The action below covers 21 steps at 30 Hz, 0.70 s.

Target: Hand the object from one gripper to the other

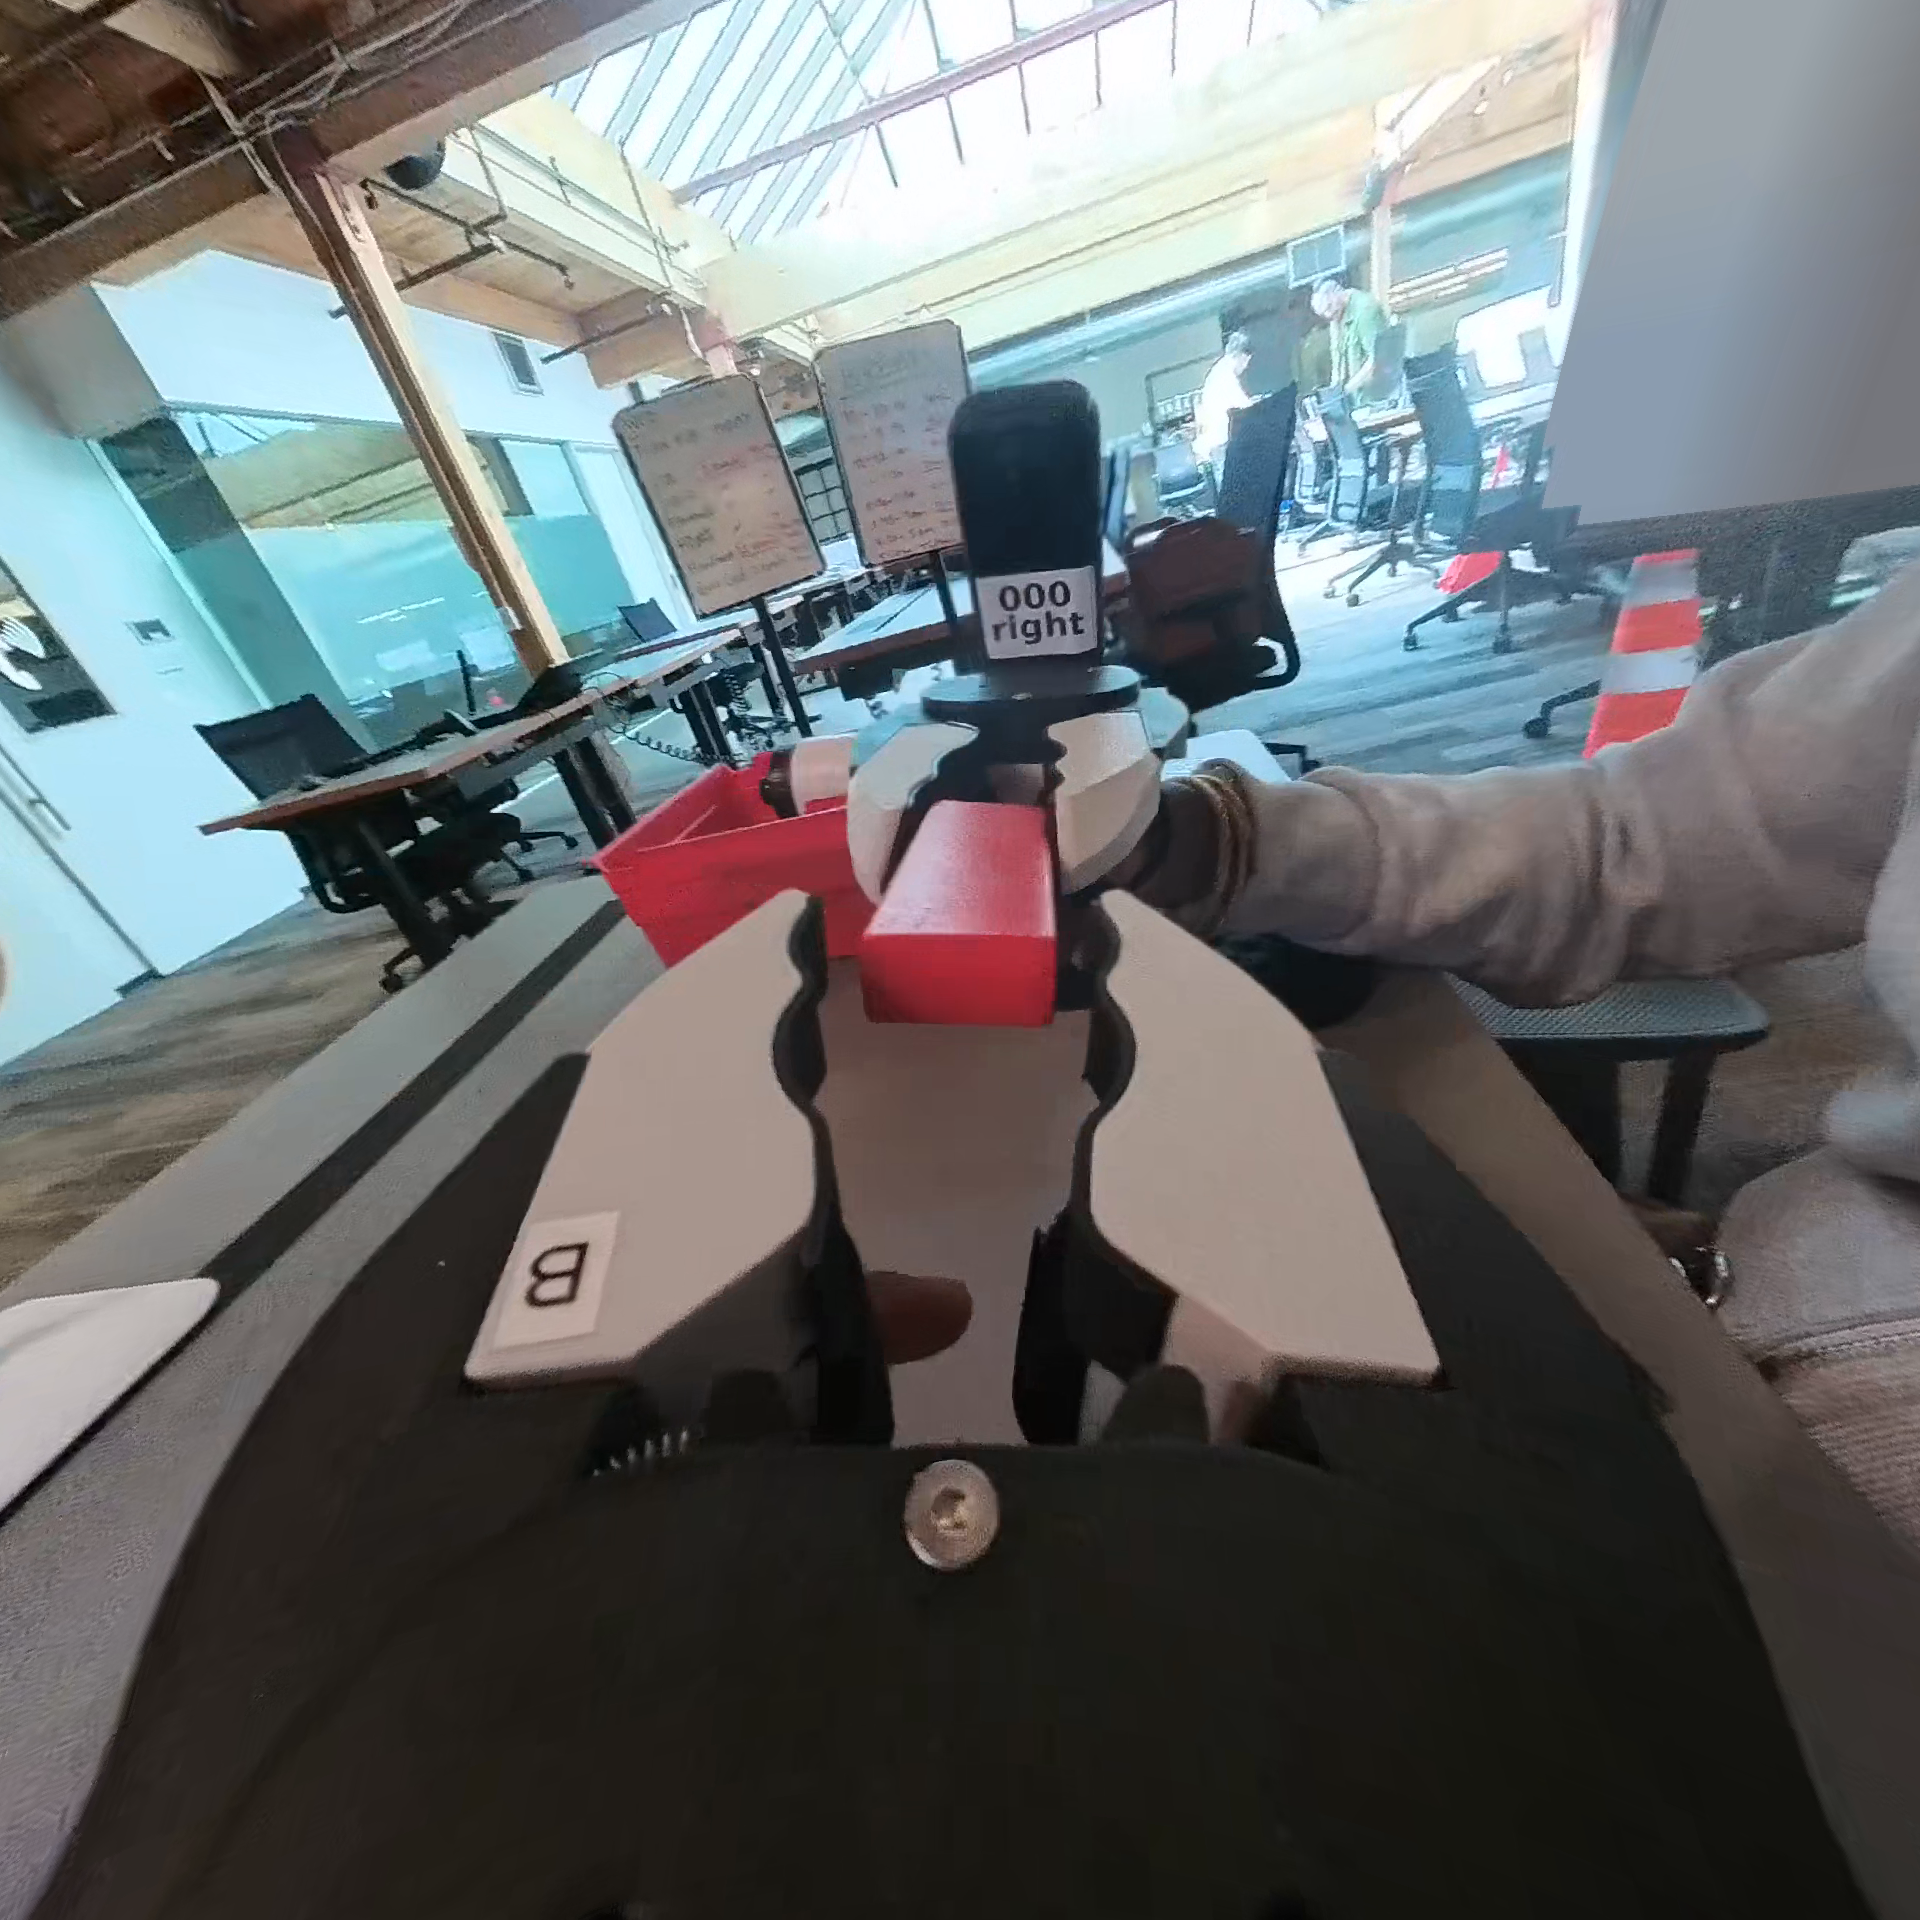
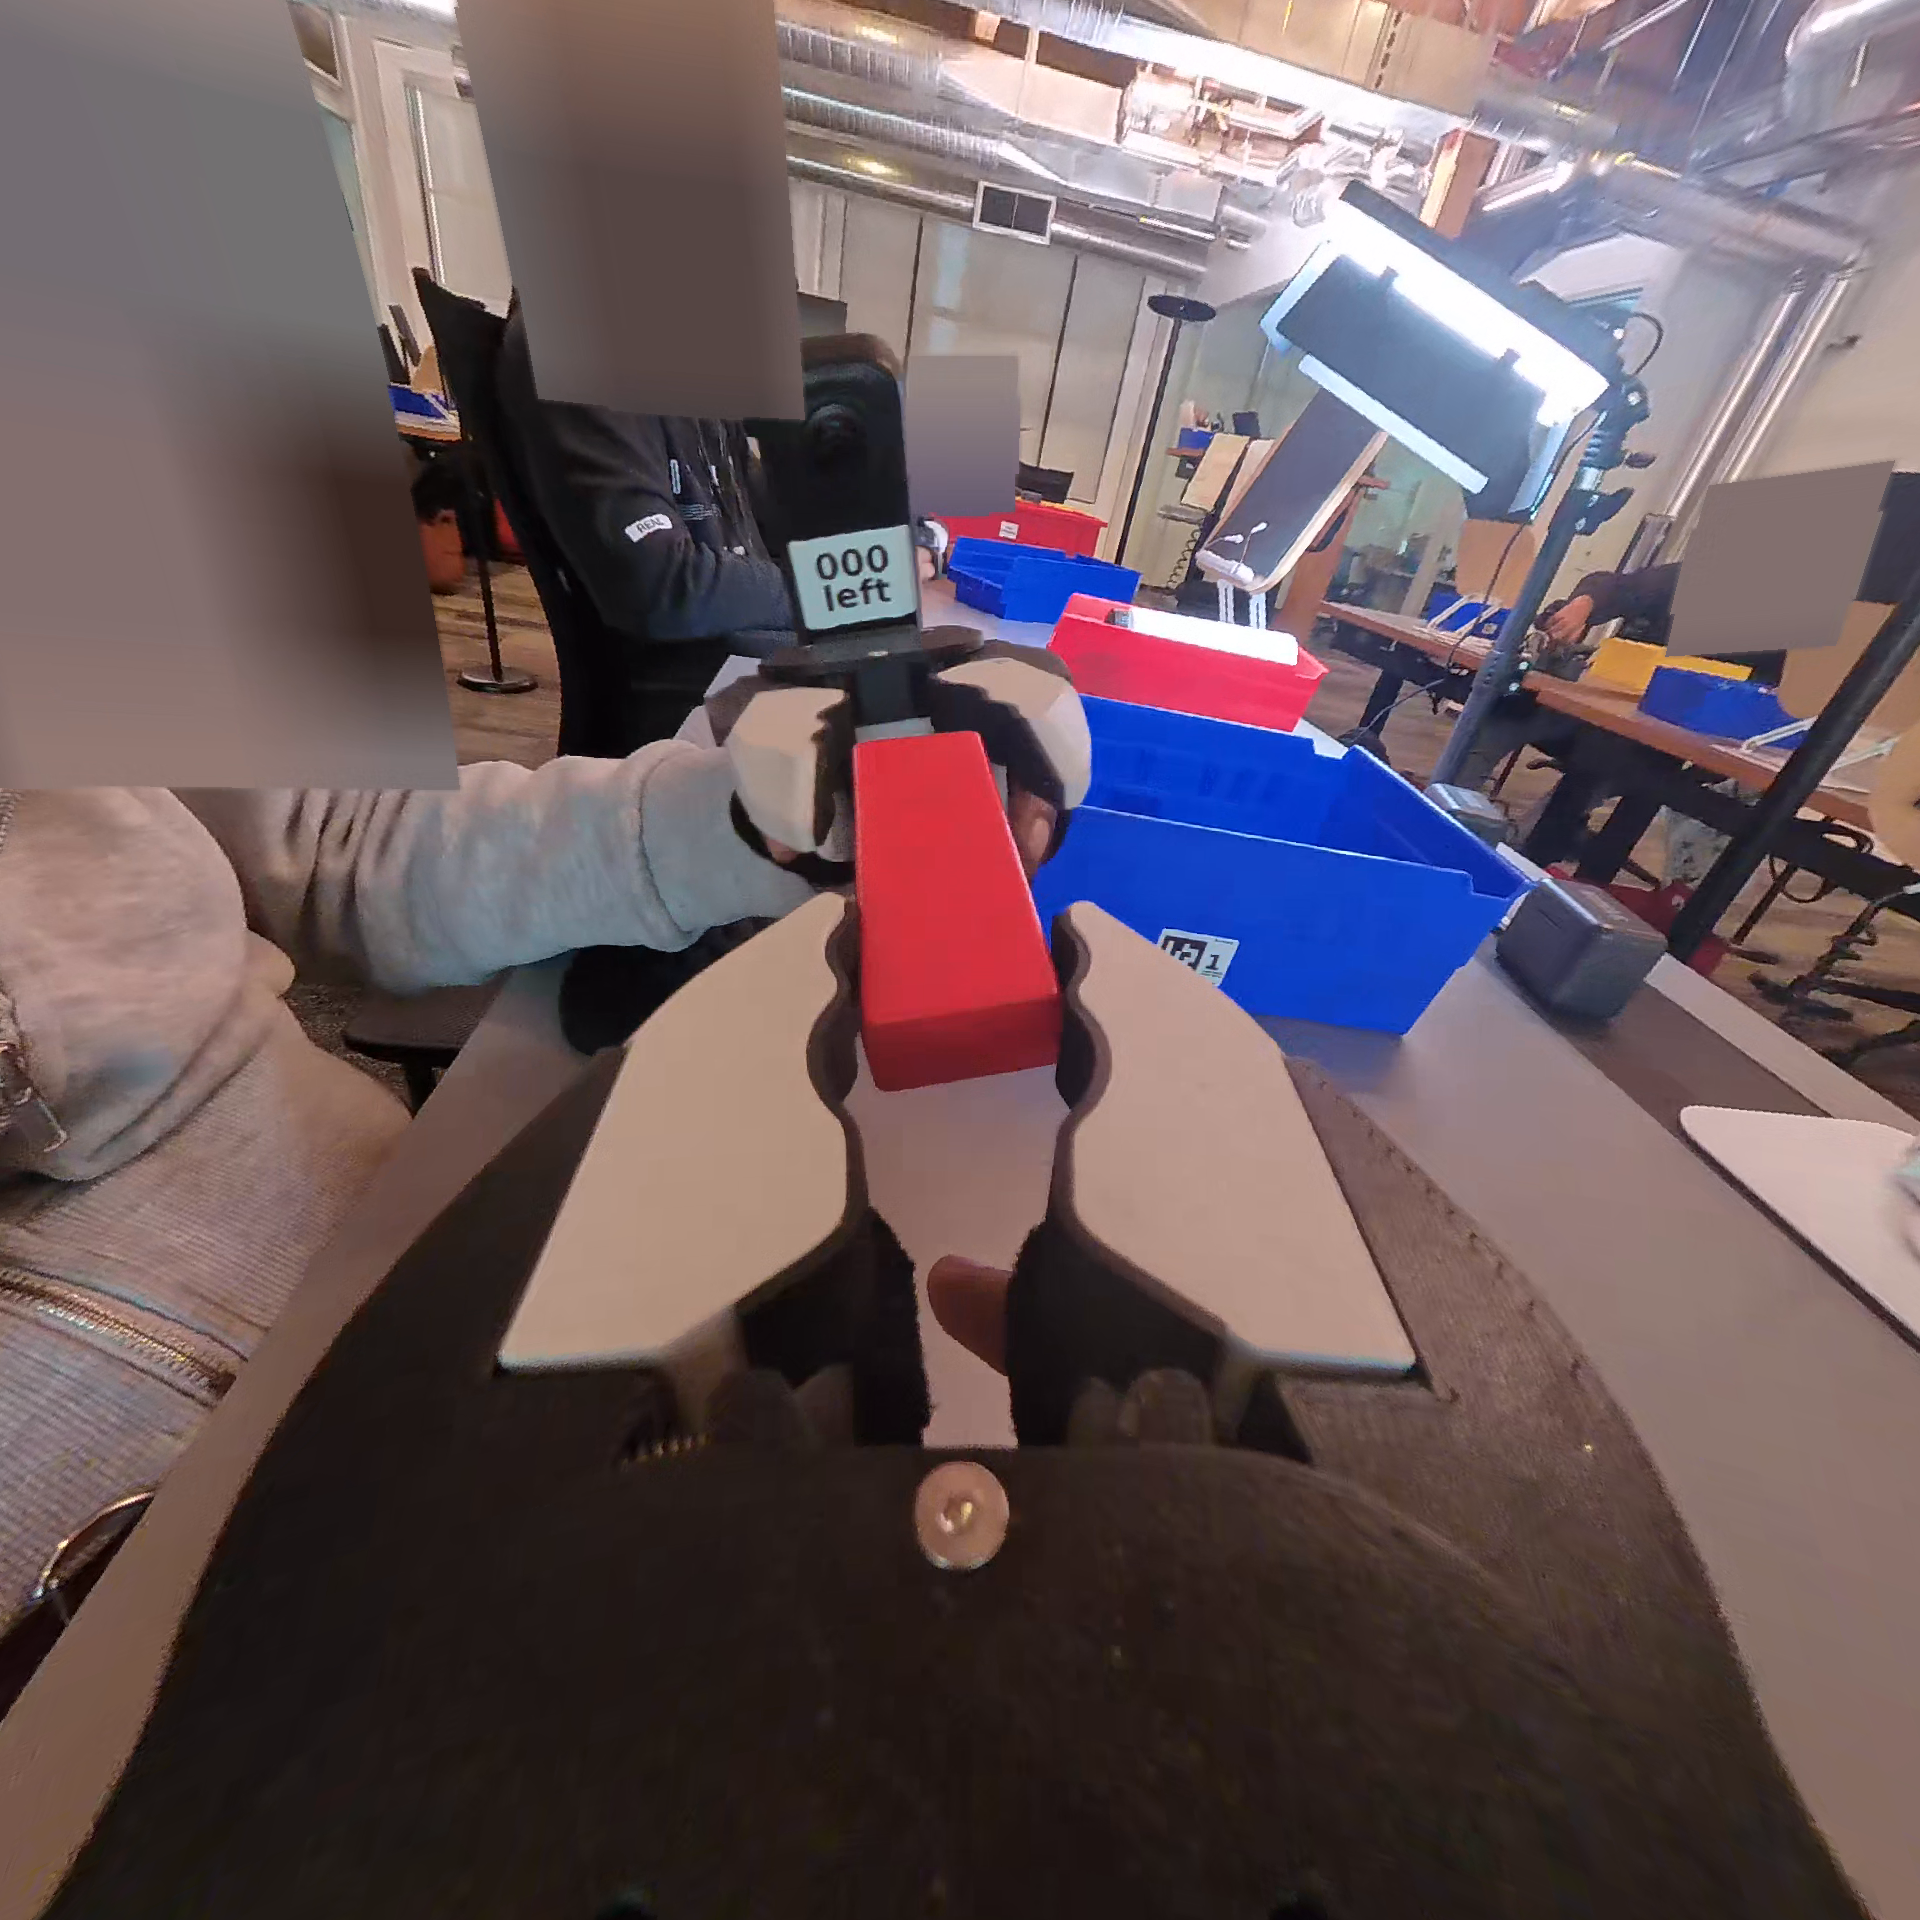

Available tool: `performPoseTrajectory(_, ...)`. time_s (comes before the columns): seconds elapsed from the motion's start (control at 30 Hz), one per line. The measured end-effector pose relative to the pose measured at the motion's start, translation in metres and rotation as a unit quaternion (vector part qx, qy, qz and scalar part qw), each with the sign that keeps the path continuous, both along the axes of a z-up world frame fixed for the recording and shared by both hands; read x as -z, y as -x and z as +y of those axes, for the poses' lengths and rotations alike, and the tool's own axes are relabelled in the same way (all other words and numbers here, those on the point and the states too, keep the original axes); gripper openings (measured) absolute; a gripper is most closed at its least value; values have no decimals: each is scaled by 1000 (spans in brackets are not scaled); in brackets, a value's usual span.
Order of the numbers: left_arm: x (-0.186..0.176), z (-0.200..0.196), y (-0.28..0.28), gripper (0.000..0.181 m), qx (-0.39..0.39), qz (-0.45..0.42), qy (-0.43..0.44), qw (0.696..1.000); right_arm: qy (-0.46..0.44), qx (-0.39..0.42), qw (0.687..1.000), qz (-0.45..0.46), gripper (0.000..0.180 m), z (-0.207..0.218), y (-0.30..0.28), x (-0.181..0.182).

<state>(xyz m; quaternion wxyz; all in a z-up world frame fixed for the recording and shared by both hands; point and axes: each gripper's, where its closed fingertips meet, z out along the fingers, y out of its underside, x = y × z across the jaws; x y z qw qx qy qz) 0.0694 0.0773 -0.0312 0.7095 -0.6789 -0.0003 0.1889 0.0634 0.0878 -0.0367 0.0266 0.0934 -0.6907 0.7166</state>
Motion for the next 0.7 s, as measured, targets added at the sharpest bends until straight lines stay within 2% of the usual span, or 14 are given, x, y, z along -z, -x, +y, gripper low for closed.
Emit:
performPoseTrajectory(0.17,7,3,-2,34,10,-18,23,1000,-4,-6,1000,-7,35,0,-1,1)
performPoseTrajectory(0.33,4,2,0,34,19,-70,1,997,14,1,1000,3,35,-1,-1,-3)
performPoseTrajectory(0.37,0,1,0,34,27,-99,-17,995,27,12,999,23,38,0,0,-6)
performPoseTrajectory(0.4,-2,-2,2,34,34,-130,-36,990,40,30,997,52,49,1,1,-10)
performPoseTrajectory(0.47,-5,-7,7,33,48,-194,-70,977,62,85,983,151,59,4,4,-16)
performPoseTrajectory(0.57,-7,-11,10,33,87,-279,-106,950,62,147,929,333,57,5,-2,-17)
performPoseTrajectory(0.63,-6,-11,7,33,105,-301,-109,942,48,177,903,388,54,2,-1,-14)
performPoseTrajectory(0.7,-2,-8,5,33,109,-306,-97,941,44,184,886,423,38,-1,-3,-12)
